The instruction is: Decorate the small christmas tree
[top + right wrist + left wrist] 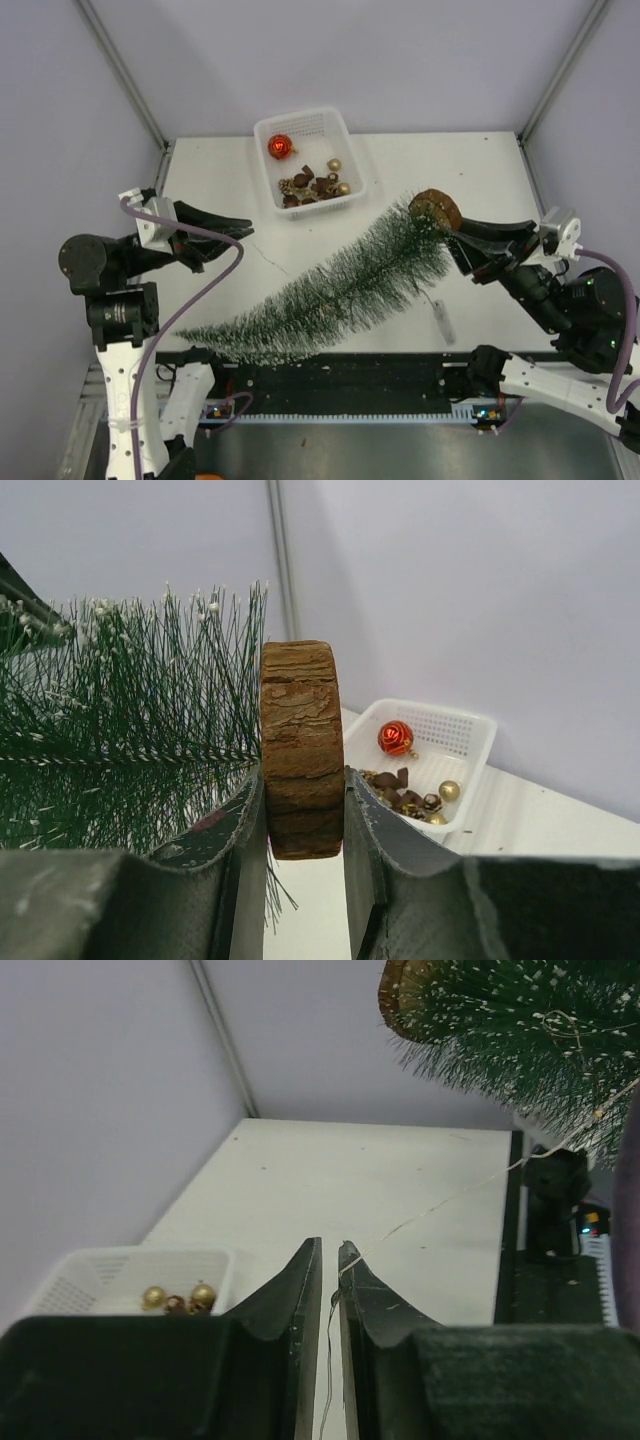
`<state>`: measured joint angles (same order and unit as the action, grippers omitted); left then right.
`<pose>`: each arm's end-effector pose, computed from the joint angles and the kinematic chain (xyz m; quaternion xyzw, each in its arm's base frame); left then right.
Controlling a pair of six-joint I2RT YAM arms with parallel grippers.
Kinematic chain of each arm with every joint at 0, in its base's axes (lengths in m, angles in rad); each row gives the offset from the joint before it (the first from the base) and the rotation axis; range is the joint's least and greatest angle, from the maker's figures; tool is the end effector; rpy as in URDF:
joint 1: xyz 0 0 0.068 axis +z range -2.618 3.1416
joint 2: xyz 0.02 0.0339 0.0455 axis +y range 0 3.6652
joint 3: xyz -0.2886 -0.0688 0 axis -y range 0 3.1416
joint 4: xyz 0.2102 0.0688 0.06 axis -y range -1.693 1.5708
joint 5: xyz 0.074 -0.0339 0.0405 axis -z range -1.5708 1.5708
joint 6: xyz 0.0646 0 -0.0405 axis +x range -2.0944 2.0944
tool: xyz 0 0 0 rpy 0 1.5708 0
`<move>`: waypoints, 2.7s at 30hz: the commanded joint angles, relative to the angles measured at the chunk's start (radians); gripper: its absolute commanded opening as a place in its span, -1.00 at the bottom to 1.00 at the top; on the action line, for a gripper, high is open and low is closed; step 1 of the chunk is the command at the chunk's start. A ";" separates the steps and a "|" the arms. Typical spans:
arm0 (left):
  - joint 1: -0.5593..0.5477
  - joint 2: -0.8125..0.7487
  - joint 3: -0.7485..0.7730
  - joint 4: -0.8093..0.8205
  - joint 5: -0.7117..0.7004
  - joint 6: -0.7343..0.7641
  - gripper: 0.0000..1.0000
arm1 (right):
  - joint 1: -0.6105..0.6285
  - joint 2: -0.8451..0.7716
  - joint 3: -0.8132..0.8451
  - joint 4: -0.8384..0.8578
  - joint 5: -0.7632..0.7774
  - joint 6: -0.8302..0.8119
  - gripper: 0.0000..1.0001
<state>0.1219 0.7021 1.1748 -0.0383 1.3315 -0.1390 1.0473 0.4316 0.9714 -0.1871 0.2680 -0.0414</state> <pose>0.0478 -0.0574 0.4866 0.4611 0.4873 -0.3380 0.6600 0.0324 0.0220 0.4408 -0.1999 0.5418 0.3248 0.7490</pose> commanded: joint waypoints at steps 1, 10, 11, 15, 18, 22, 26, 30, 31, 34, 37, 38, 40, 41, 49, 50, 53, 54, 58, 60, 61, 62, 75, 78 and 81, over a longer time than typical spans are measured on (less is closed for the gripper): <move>0.002 0.002 -0.010 0.322 0.035 -0.526 -0.64 | 0.008 0.007 0.038 0.139 0.020 0.119 -1.00; -0.051 -0.024 0.036 0.321 -0.035 -0.547 -0.56 | 0.010 0.018 0.020 0.305 0.227 0.296 -1.00; -0.051 -0.038 0.028 0.304 -0.043 -0.533 -0.53 | 0.010 0.022 0.020 0.326 0.258 0.307 -1.00; -0.053 -0.104 -0.018 0.271 -0.074 -0.494 -0.47 | 0.008 0.116 0.073 0.287 0.345 0.304 -1.00; -0.051 -0.113 -0.009 0.278 -0.091 -0.559 -0.49 | 0.008 0.200 0.092 0.272 0.378 0.281 -1.00; -0.051 -0.127 0.028 0.253 -0.069 -0.479 -0.61 | 0.008 0.252 0.084 0.275 0.463 0.209 -1.00; -0.051 -0.135 0.045 0.201 -0.049 -0.403 -0.82 | 0.008 0.272 0.078 0.268 0.522 0.153 -1.00; -0.051 -0.148 0.060 0.163 -0.046 -0.311 -0.86 | 0.008 0.277 0.058 0.264 0.528 0.123 -1.00; -0.051 -0.150 0.074 0.134 -0.069 -0.280 -0.74 | 0.010 0.274 0.052 0.261 0.524 0.118 -1.00; -0.051 -0.156 0.114 0.084 -0.153 -0.205 -0.59 | 0.010 0.263 0.038 0.233 0.525 0.115 -1.00; -0.051 -0.150 0.155 -0.014 -0.248 -0.107 -0.42 | 0.010 0.251 0.024 0.193 0.514 0.129 -1.00; -0.051 -0.147 0.161 -0.029 -0.247 -0.068 -0.42 | 0.010 0.243 0.015 0.190 0.505 0.130 -1.00; -0.051 -0.147 0.166 -0.110 -0.287 0.045 -0.39 | 0.008 0.230 0.003 0.189 0.499 0.136 -1.00; -0.053 -0.151 0.161 -0.141 -0.314 0.096 -0.35 | 0.008 0.223 0.000 0.189 0.501 0.138 -1.00; -0.051 -0.133 0.259 -0.219 -0.599 0.277 0.98 | 0.008 0.182 -0.007 0.121 0.514 0.118 -1.00; -0.051 -0.116 0.293 -0.225 -0.650 0.266 0.97 | 0.008 0.177 -0.007 0.114 0.507 0.117 -1.00; -0.053 -0.049 0.390 -0.288 -0.689 0.297 0.97 | 0.008 0.157 -0.019 0.094 0.490 0.110 -1.00; -0.053 -0.023 0.420 -0.322 -0.677 0.312 0.98 | 0.008 0.144 -0.020 0.087 0.482 0.110 -1.00; -0.051 0.060 0.534 -0.440 -0.565 0.331 0.97 | 0.008 0.098 -0.040 0.060 0.462 0.109 -1.00; -0.053 0.106 0.583 -0.507 -0.429 0.343 0.90 | 0.008 0.072 -0.042 0.043 0.455 0.109 -1.00; -0.051 0.134 0.614 -0.547 -0.384 0.352 0.83 | 0.008 0.065 -0.043 0.037 0.455 0.106 -1.00; -0.051 0.152 0.635 -0.560 -0.341 0.346 0.76 | 0.010 0.055 -0.042 0.028 0.453 0.103 -1.00; -0.053 0.289 0.829 -0.747 -0.158 0.354 0.75 | 0.008 -0.011 -0.007 -0.006 0.493 0.017 -1.00; -0.051 0.254 0.801 -0.729 -0.196 0.345 0.82 | 0.010 -0.019 0.003 -0.006 0.513 -0.006 -1.00; -0.051 0.223 0.796 -0.762 -0.242 0.360 0.88 | 0.008 -0.027 0.019 -0.006 0.531 -0.028 -1.00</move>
<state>0.0711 0.9749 1.9720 -0.8024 1.1324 0.2127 1.0473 0.4244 0.9203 -0.2371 0.7628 -0.0292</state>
